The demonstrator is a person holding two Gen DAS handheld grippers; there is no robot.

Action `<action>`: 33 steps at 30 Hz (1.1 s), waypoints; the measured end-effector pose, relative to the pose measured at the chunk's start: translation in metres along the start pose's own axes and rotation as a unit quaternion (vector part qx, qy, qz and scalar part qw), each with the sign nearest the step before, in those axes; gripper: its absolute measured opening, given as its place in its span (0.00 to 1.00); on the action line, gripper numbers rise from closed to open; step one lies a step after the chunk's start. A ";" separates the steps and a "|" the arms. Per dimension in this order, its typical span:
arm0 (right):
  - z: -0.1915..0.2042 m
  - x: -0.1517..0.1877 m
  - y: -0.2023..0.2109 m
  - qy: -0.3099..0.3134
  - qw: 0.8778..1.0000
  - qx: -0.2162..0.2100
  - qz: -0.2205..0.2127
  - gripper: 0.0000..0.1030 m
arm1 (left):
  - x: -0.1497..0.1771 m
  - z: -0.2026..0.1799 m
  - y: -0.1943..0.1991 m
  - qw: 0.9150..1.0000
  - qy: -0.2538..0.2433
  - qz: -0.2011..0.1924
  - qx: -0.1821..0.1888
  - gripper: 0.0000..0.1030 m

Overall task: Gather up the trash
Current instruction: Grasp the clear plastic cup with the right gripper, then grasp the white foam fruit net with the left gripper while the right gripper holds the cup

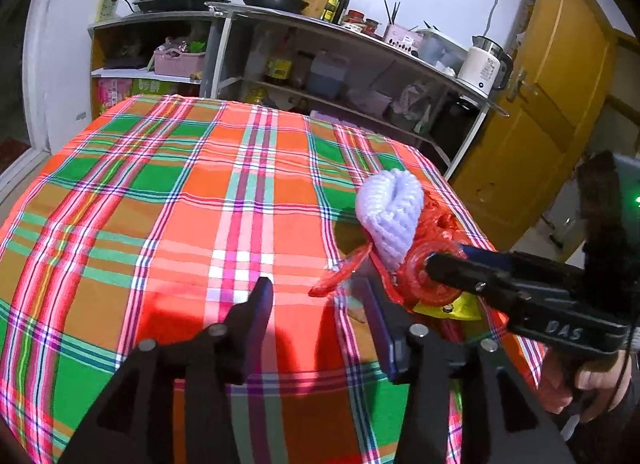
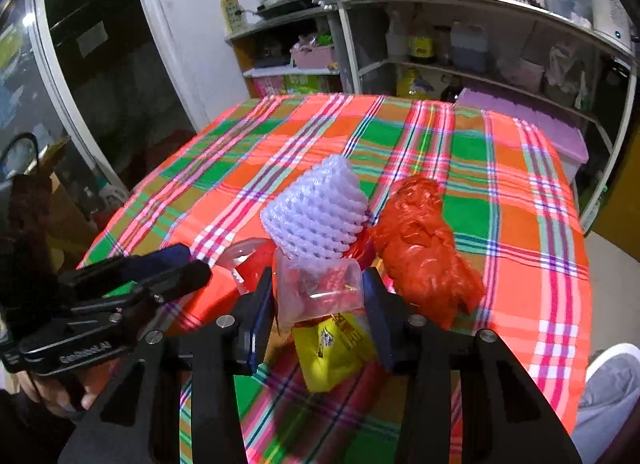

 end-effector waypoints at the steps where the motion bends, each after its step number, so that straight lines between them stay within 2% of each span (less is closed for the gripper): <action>1: -0.001 -0.001 0.006 -0.003 1.000 0.000 -0.008 0.42 | 0.000 -0.002 0.000 1.000 -0.002 0.000 0.002 0.52; 7: -0.020 0.002 0.040 -0.028 0.998 0.019 -0.044 0.42 | -0.007 -0.017 -0.003 1.000 -0.013 0.000 0.011 0.53; 13: -0.050 0.013 0.061 -0.062 0.996 0.038 -0.055 0.42 | -0.005 -0.044 -0.010 0.999 -0.032 0.009 0.032 0.53; 17: -0.060 0.023 0.069 -0.074 0.995 0.039 -0.055 0.42 | -0.010 -0.053 -0.017 0.999 -0.040 0.009 0.023 0.55; 19: -0.063 0.026 0.071 -0.075 0.995 0.038 -0.056 0.42 | -0.016 -0.054 -0.021 0.999 -0.039 0.006 0.012 0.61; 22: -0.068 0.031 0.074 -0.079 0.995 0.035 -0.057 0.42 | -0.027 -0.054 -0.030 0.999 -0.034 0.006 -0.003 0.64; 30: -0.081 0.037 0.076 -0.093 0.993 0.027 -0.065 0.42 | -0.040 -0.055 -0.056 0.999 -0.028 0.019 -0.029 0.64; 32: -0.084 0.039 0.076 -0.097 0.993 0.025 -0.066 0.42 | -0.040 -0.057 -0.063 0.998 -0.035 0.023 -0.036 0.60; 33: -0.086 0.040 0.077 -0.099 0.993 0.026 -0.066 0.42 | -0.039 -0.058 -0.066 0.998 -0.040 0.025 -0.037 0.49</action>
Point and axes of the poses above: each gripper's, at about its wrist camera, not at the fingertips, and y roughly against the way its jaws point, z to its left, x to its underside, the point moved 5 cm from there along -y, roughly the way its jaws point, and after that the axes turned 3 degrees about y, right-handed, at the moved point
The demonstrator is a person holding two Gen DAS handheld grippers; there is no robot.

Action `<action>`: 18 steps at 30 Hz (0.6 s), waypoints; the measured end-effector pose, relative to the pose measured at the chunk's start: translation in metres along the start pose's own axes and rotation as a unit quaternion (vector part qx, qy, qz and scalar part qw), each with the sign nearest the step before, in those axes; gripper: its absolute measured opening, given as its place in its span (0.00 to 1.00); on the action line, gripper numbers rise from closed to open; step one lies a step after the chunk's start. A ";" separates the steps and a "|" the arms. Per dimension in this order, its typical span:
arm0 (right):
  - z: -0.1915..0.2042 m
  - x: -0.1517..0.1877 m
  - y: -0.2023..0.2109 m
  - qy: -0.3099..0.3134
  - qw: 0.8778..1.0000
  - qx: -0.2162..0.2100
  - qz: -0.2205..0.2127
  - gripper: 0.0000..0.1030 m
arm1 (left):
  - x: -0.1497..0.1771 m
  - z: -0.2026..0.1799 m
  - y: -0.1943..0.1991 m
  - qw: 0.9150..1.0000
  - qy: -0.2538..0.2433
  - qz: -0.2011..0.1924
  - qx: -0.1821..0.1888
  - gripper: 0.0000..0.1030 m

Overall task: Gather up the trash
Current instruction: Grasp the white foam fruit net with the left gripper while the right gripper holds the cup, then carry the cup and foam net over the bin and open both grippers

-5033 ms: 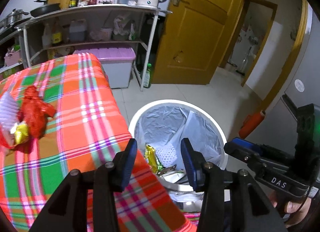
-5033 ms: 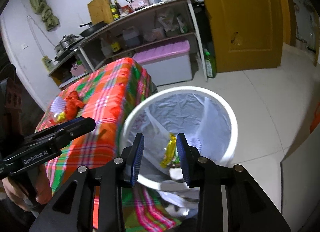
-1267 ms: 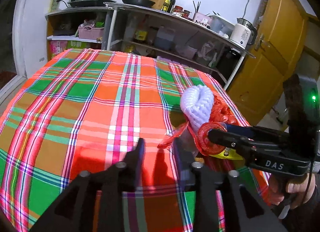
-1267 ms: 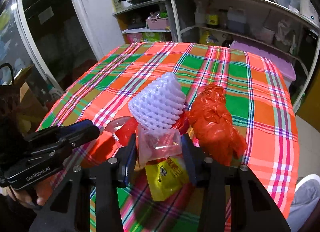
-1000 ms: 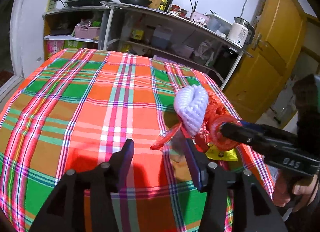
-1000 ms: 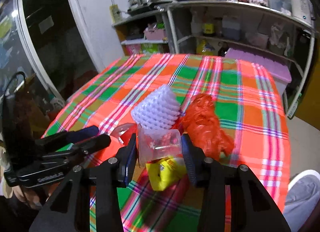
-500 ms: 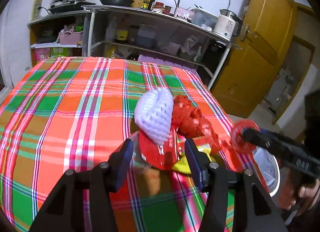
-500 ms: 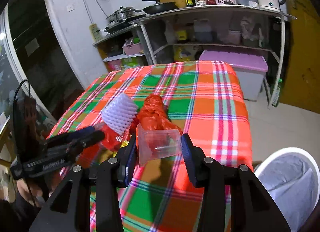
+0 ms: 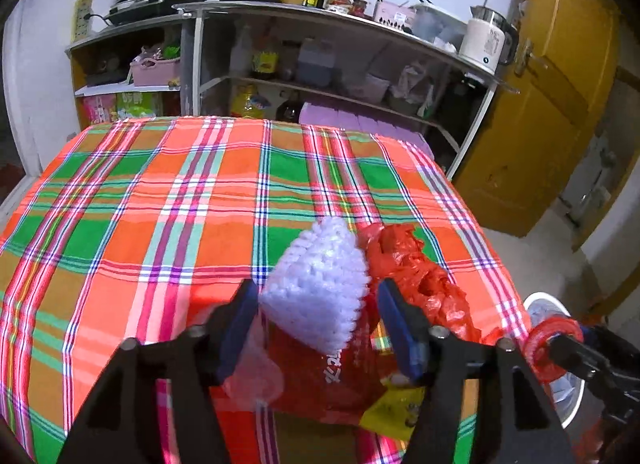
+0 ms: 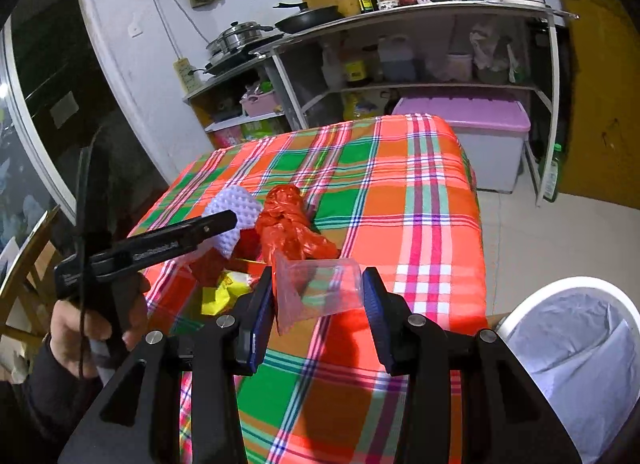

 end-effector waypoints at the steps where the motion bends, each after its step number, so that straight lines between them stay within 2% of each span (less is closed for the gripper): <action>1: -0.002 0.001 0.000 -0.001 1.000 0.001 0.000 0.42 | 0.001 -0.001 -0.003 1.000 -0.003 0.004 -0.003 0.41; 4: -0.007 0.002 0.002 -0.006 1.000 0.001 -0.001 0.42 | 0.002 0.000 -0.007 1.000 -0.002 0.006 -0.008 0.32; 7: -0.008 0.004 0.004 -0.009 1.000 0.004 -0.002 0.42 | 0.004 -0.002 -0.004 1.000 -0.005 0.000 -0.009 0.28; 18: -0.003 0.004 0.024 -0.005 1.000 0.009 -0.015 0.42 | 0.009 -0.010 0.039 0.999 -0.003 -0.035 0.013 0.24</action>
Point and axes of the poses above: each gripper's, at about its wrist camera, not at the fingertips, and y roughly against the way its jaws point, z to its left, x to its underside, the point moved 5 cm from there along -y, roughly the way its jaws point, and after that the axes turned 3 degrees about y, right-handed, at the moved point
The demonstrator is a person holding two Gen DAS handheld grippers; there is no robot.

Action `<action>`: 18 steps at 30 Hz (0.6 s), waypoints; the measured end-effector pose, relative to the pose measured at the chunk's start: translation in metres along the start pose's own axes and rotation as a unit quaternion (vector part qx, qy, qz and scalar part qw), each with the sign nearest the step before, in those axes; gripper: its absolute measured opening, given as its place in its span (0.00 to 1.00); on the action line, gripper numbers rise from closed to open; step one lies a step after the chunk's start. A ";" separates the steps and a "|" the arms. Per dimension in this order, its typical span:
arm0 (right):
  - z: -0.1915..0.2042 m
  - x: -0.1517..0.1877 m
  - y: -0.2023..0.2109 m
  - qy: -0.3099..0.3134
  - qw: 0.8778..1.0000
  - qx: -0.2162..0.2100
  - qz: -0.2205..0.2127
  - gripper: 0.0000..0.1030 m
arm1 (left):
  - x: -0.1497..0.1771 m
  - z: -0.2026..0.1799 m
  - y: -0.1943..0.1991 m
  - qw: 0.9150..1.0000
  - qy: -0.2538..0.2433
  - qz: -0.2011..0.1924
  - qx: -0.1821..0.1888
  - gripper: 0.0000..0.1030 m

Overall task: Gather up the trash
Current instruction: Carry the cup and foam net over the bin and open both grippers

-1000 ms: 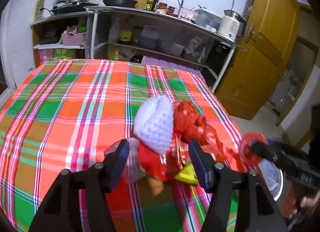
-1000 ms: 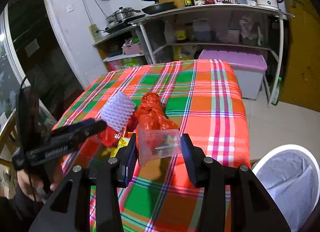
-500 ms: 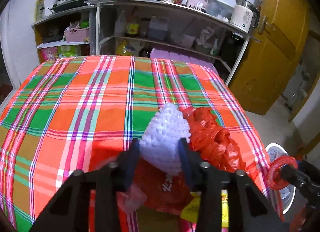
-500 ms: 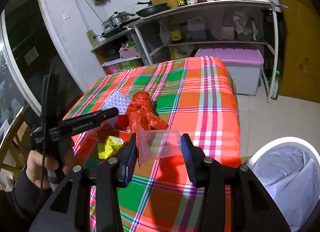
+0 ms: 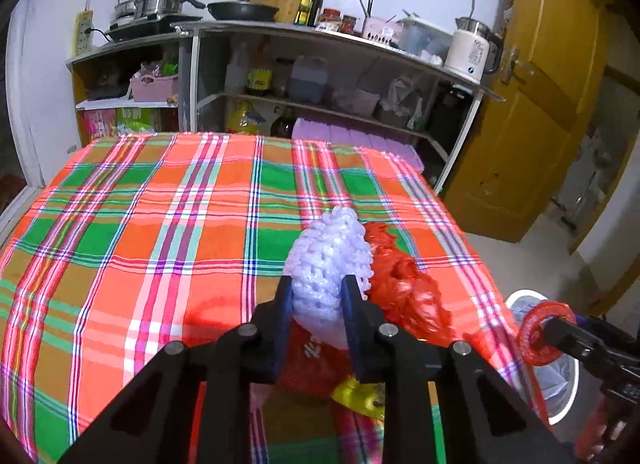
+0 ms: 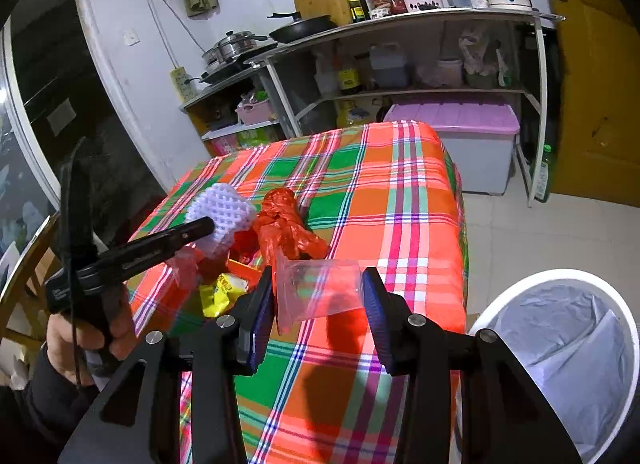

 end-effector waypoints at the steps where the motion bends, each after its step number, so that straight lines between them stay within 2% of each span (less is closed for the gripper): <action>1: 0.001 0.000 0.002 0.000 1.000 0.001 -0.001 0.42 | 0.000 -0.002 0.006 1.000 -0.001 -0.004 0.004 0.24; 10: 0.004 0.008 0.032 -0.002 1.000 0.015 -0.014 0.42 | 0.004 -0.028 0.051 0.999 -0.017 -0.028 0.037 0.24; 18: -0.006 0.020 0.062 -0.011 0.999 0.038 -0.026 0.42 | 0.018 -0.072 0.068 0.996 -0.045 -0.025 0.075 0.24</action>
Point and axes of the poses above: each gripper's, at about its wrist camera, not at the fingertips, and y roughly against the way its jaws point, z to its left, x to its underside, the point moved 5 cm from there along -y, roughly the way its jaws point, and after that the axes turned 3 degrees about y, right-handed, at the moved point
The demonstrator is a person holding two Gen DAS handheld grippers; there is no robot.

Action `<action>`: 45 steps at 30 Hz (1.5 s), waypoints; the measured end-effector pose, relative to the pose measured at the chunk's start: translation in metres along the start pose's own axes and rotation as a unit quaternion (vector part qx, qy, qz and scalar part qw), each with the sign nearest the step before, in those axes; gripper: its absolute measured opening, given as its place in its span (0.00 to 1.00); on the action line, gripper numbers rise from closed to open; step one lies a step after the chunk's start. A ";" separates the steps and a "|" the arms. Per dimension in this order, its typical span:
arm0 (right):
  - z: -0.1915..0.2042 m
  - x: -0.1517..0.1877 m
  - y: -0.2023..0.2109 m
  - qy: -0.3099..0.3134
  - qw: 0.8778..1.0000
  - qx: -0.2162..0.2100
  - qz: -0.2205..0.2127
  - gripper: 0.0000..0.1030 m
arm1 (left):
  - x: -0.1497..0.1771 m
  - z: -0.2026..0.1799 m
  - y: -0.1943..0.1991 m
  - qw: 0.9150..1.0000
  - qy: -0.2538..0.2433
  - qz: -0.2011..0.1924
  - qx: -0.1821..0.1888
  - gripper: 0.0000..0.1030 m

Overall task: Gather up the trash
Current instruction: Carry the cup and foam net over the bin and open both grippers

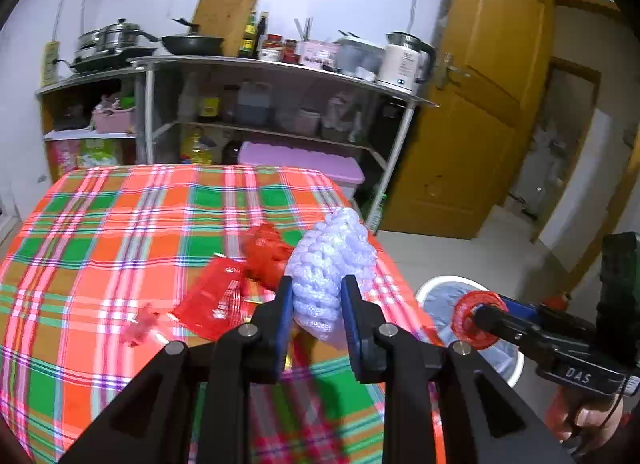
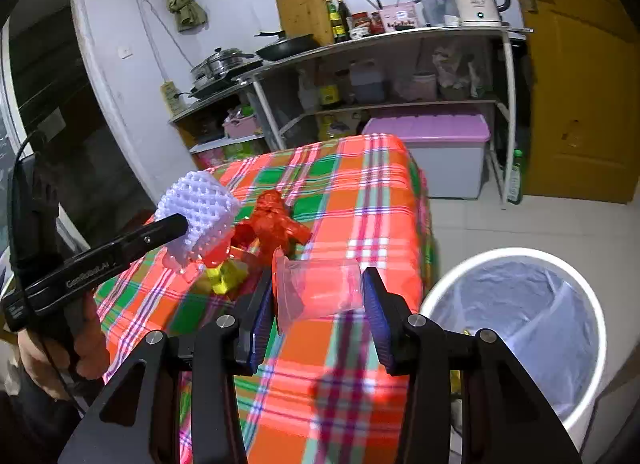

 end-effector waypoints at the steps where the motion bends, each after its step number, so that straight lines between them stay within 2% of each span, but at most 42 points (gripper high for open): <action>1: -0.004 0.002 0.004 -0.002 1.000 0.005 -0.001 0.42 | 0.002 -0.006 0.000 1.000 -0.003 0.002 0.005 0.24; 9: -0.040 0.019 0.034 -0.029 0.999 0.037 -0.006 0.42 | 0.017 -0.051 -0.014 0.998 -0.024 0.026 0.043 0.24; 18: -0.094 0.043 0.055 -0.079 0.994 0.073 -0.003 0.42 | 0.038 -0.107 -0.041 0.993 -0.058 0.067 0.079 0.24; 26: -0.129 0.061 0.058 -0.105 0.990 0.095 0.018 0.43 | 0.058 -0.142 -0.068 0.986 -0.072 0.104 0.104 0.24; 35: -0.155 0.080 0.046 -0.117 0.986 0.112 0.049 0.43 | 0.082 -0.167 -0.098 0.978 -0.094 0.147 0.110 0.27; 45: -0.173 0.093 0.036 -0.131 0.982 0.115 0.066 0.47 | 0.096 -0.171 -0.119 0.973 -0.089 0.184 0.104 0.48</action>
Point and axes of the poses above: each gripper's, at about its wrist camera, not at the fingertips, and y roughly against the way its jaws point, z to its left, x to its underside, the point moved 5 cm from there along -y, roughly the way its jaws point, and after that the axes turned 3 degrees about y, right-handed, at the moved point
